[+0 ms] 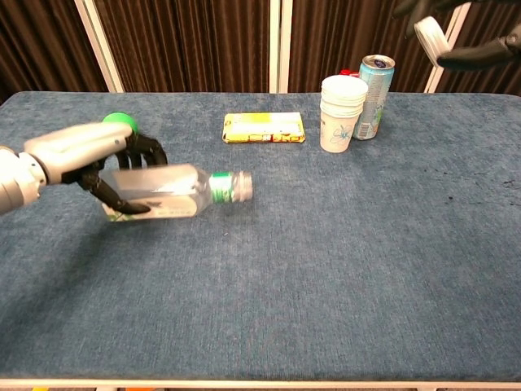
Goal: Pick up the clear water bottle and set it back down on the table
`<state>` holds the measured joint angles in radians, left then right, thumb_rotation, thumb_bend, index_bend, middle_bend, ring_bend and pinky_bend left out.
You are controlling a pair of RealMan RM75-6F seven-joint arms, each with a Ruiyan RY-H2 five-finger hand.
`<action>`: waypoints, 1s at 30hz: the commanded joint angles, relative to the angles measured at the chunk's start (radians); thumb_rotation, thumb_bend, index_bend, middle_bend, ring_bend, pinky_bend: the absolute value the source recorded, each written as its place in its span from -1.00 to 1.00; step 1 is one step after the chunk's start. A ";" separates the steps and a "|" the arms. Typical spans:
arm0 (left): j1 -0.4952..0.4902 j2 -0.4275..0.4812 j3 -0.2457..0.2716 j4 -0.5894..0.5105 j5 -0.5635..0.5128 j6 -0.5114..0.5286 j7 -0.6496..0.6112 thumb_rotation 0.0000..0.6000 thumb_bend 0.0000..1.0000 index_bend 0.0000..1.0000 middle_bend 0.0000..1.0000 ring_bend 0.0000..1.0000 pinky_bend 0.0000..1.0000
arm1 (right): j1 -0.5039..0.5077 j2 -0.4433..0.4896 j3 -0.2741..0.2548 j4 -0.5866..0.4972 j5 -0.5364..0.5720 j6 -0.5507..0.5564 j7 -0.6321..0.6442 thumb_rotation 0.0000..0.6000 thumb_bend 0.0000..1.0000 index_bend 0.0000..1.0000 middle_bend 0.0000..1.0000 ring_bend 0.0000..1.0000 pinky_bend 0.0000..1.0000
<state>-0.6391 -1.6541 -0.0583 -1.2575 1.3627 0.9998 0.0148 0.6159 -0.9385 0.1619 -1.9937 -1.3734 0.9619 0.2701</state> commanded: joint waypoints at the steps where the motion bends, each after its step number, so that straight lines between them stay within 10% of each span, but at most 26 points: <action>1: -0.001 -0.015 -0.004 0.003 -0.040 -0.028 0.072 1.00 -0.45 -0.18 -0.23 -0.42 -0.31 | -0.010 -0.009 -0.008 0.016 0.001 0.003 0.010 1.00 -0.20 0.10 -0.72 -1.00 -1.00; 8: 0.027 0.003 -0.017 -0.054 -0.050 0.028 0.117 1.00 -0.65 -0.60 -0.51 -0.67 -0.52 | -0.007 -0.055 -0.040 0.076 0.013 -0.040 -0.033 1.00 -0.20 0.10 -0.72 -1.00 -1.00; 30: 0.252 0.239 0.007 -0.250 0.041 0.356 -0.003 1.00 -0.69 -0.60 -0.51 -0.67 -0.55 | 0.117 -0.569 -0.100 0.517 0.217 -0.166 -0.479 1.00 -0.26 -0.39 -0.90 -1.00 -1.00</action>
<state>-0.3903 -1.4170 -0.0510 -1.5061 1.4052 1.3544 0.0137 0.7241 -1.4767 0.0714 -1.5035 -1.1744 0.7969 -0.1780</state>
